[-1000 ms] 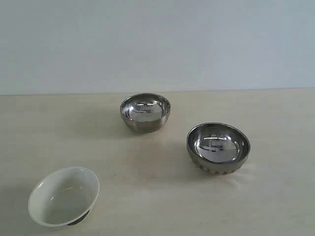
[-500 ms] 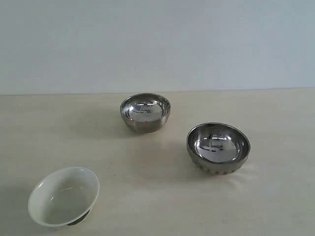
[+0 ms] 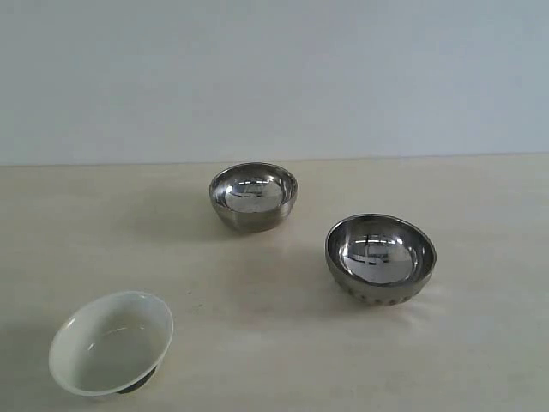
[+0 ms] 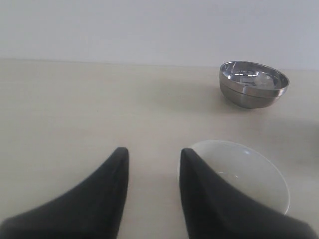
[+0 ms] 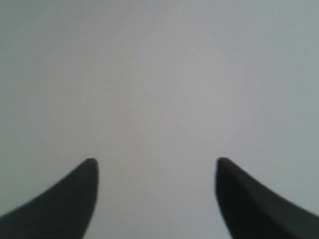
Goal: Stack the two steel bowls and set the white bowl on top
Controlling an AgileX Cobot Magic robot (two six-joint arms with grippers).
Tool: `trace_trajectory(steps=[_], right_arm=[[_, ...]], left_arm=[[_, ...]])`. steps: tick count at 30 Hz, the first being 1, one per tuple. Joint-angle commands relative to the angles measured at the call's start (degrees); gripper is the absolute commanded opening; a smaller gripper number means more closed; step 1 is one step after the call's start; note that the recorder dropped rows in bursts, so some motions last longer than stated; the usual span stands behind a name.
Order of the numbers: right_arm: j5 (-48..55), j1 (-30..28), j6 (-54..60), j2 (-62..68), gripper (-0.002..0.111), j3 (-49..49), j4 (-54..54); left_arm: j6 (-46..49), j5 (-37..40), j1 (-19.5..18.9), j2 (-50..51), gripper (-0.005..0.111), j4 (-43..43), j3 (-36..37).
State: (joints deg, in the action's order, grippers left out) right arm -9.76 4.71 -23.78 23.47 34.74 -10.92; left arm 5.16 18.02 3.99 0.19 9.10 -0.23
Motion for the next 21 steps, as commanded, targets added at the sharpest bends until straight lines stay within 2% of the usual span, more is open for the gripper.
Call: trace_trajectory(steps=[1, 4, 8, 13, 21], right_arm=[[9.76, -0.16, -1.64, 12.59, 0.089, 8.37, -0.63], [13.95, 0.52, -1.22, 19.18, 0.087, 12.54, -0.15], [22.13, 9.75, 0.79, 35.22, 0.084, 22.51, -0.15], [24.46, 19.95, 0.39, 56.67, 0.084, 33.16, 1.80], [25.39, 24.37, 0.39, 76.48, 0.084, 43.18, 6.00]], left_arm=[[0.26, 0.04, -0.16, -0.19, 0.032, -0.03, 0.23], [0.26, 0.04, -0.16, -0.19, 0.032, -0.03, 0.23], [0.26, 0.04, -0.16, -0.19, 0.032, -0.03, 0.23], [0.26, 0.04, -0.16, -0.19, 0.032, -0.03, 0.23], [0.26, 0.04, -0.16, -0.19, 0.032, -0.03, 0.23]])
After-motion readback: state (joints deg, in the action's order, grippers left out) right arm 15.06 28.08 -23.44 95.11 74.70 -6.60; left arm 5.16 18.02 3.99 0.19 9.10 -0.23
